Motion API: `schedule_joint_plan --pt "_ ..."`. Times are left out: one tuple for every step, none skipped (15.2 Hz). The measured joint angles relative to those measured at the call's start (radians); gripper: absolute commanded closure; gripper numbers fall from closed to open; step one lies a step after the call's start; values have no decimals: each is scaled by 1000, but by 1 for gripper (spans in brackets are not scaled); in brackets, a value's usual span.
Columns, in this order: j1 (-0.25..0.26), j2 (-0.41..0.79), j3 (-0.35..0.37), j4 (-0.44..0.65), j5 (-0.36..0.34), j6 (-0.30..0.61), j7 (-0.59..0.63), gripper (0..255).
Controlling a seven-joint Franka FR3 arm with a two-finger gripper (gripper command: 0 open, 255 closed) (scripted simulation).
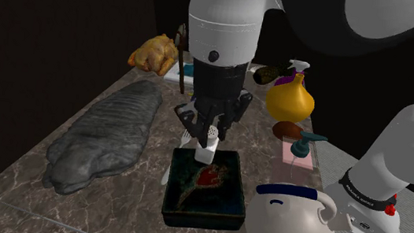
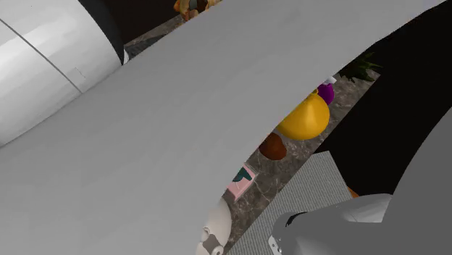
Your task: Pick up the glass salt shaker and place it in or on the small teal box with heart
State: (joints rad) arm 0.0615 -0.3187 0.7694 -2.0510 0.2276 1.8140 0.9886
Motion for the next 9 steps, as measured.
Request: schedule_joint_plan --pt "-1 4 3 -10 -2 14 0 255" --pt "-1 8 8 -20 -2 28 3 255" --pt "0 11 11 -33 -2 42 3 255" --pt "0 11 12 -44 -1 54 3 255" --pt "-1 15 16 -54 -3 67 4 255" --pt "-1 20 20 -64 -4 82 5 255" --pt "0 21 22 -79 -3 97 5 255" --pt "1 21 25 -91 -2 110 5 255" --pt "1 21 26 -103 -1 122 3 255"
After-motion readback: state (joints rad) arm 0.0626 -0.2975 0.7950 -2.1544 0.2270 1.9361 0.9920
